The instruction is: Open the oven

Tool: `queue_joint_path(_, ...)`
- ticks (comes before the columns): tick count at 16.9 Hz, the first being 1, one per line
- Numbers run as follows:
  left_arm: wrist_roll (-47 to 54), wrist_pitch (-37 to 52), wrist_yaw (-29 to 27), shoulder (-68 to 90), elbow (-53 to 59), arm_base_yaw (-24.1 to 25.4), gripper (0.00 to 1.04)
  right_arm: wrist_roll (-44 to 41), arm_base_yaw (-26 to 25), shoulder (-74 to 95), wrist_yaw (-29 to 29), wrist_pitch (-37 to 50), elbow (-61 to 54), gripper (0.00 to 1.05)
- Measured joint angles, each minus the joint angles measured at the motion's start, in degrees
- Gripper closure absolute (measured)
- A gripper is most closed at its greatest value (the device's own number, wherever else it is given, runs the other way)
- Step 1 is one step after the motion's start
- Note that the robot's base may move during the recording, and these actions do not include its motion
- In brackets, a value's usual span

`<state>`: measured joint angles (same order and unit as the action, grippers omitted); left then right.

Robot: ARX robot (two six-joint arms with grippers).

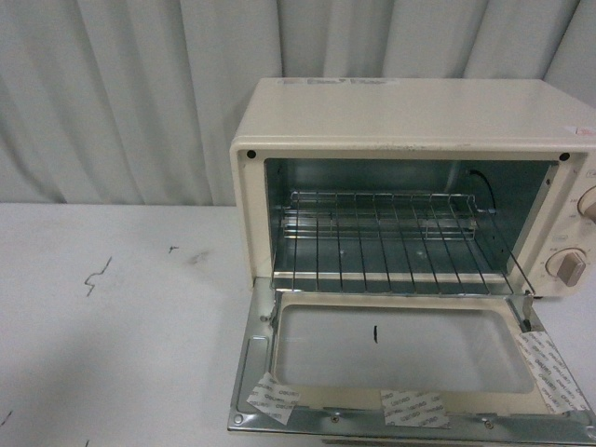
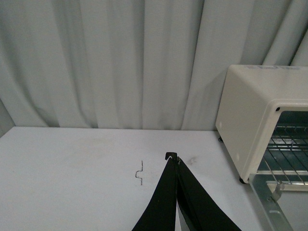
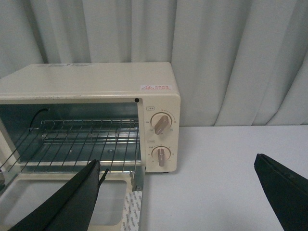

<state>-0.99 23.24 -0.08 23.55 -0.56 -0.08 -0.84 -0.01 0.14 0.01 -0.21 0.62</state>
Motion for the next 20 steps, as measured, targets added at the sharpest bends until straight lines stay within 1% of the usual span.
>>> queue_joint_path(6,0.0,-8.8,0.1,-9.0,0.0,0.0,1.03,0.0,0.0,0.0,0.0,0.0,0.0,0.06)
queue_joint_path(11,0.0,-13.5,0.1,-13.9,0.0,0.0,1.03,0.0,0.0,0.0,0.0,0.0,0.0,0.06)
queue_joint_path(12,0.0,-22.1,0.2,-19.1,0.0,0.0,1.03,0.0,0.0,0.0,0.0,0.0,0.0,0.06)
queue_joint_path(13,0.0,-23.3,0.1,-23.3,0.0,0.0,1.03,0.0,0.0,0.0,0.0,0.0,0.0,0.06)
queue_joint_path(16,0.0,-23.5,0.1,-23.2,0.0,0.0,1.03,0.0,0.0,0.0,0.0,0.0,0.0,0.06)
queue_joint_path(17,0.0,-23.5,0.1,-23.2,0.0,0.0,0.99,0.0,0.0,0.0,0.0,0.0,0.0,0.06)
queue_joint_path(19,0.0,-23.5,0.1,-23.2,0.0,0.0,0.72,0.0,0.0,0.0,0.0,0.0,0.0,0.06)
queue_joint_path(20,0.0,-23.5,0.1,-23.2,0.0,0.0,0.63,0.0,0.0,0.0,0.0,0.0,0.0,0.06)
